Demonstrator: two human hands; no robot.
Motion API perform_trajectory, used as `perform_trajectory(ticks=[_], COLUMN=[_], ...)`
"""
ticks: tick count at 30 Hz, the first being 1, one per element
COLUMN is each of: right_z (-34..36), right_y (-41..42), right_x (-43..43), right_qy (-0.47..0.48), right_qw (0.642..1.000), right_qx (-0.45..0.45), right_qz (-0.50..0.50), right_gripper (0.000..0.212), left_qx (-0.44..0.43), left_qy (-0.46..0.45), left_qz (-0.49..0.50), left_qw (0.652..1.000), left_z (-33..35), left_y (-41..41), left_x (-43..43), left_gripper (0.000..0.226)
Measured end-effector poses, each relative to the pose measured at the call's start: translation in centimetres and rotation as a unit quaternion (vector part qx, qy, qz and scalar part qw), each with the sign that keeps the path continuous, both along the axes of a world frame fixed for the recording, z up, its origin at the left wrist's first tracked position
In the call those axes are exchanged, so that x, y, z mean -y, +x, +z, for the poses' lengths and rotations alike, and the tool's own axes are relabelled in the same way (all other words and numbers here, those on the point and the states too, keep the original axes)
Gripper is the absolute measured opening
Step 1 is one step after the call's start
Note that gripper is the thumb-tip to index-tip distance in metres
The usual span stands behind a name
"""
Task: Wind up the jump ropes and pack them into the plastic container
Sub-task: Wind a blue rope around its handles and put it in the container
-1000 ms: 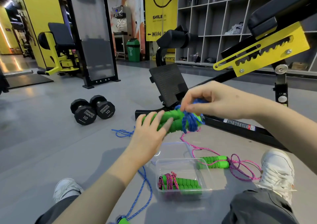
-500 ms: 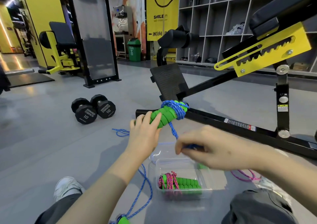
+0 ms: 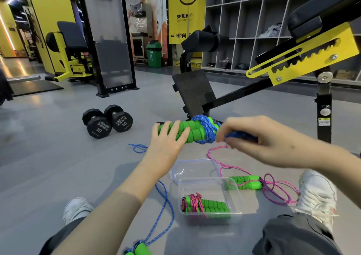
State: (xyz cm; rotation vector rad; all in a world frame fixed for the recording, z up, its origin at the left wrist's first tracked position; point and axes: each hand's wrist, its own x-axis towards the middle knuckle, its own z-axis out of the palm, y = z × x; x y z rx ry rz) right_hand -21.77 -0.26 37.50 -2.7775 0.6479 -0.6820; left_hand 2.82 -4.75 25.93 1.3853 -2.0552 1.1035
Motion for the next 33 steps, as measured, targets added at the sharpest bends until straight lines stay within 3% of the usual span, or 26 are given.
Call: perform_trajectory(ticks=[1,6,14,21,24,26,29,33], right_z=[0.4,2.4,1.2,-2.2,-4.7,-5.9,-6.7,-7.8], right_y=[-0.2,-0.6,-0.9,-1.3,-0.3,1.2,4.1,5.4], right_x=[0.6,4.2,8.4,9.3,9.1,8.2,5.9,4.4], right_qy=[0.008,0.062,0.201,0.403,0.511,0.562,0.576,0.547], right_qw=[1.0,0.996,0.966,0.868,0.772,0.716,0.692,0.692], right_qx=[-0.003,0.028,0.129,0.274,0.361,0.413,0.433,0.471], right_qz=[-0.013,-0.054,-0.102,-0.092,-0.112,-0.029,0.047,0.005], right_gripper=[0.017,0.022,0.017,0.015,0.02,0.012,0.017,0.018], left_qx=[0.026,0.103,0.08,0.041,-0.017,-0.042,-0.049,-0.039], left_qy=[-0.003,0.0,-0.087,-0.168,-0.199,-0.208,-0.196,-0.179], left_qz=[-0.023,-0.083,-0.168,-0.191,-0.176,-0.147,-0.1,-0.057], left_qw=[0.999,0.991,0.979,0.966,0.964,0.966,0.974,0.981], left_z=[-0.1,0.1,1.5,3.2,3.9,4.1,3.5,2.7], left_y=[0.3,-0.3,-2.8,-3.9,-4.3,-3.9,-3.0,-2.3], left_x=[-0.1,-1.1,-2.8,-3.6,-3.5,-3.1,-2.5,-1.8], left_gripper=[0.042,0.051,0.033,0.026,0.026,0.037,0.053,0.054])
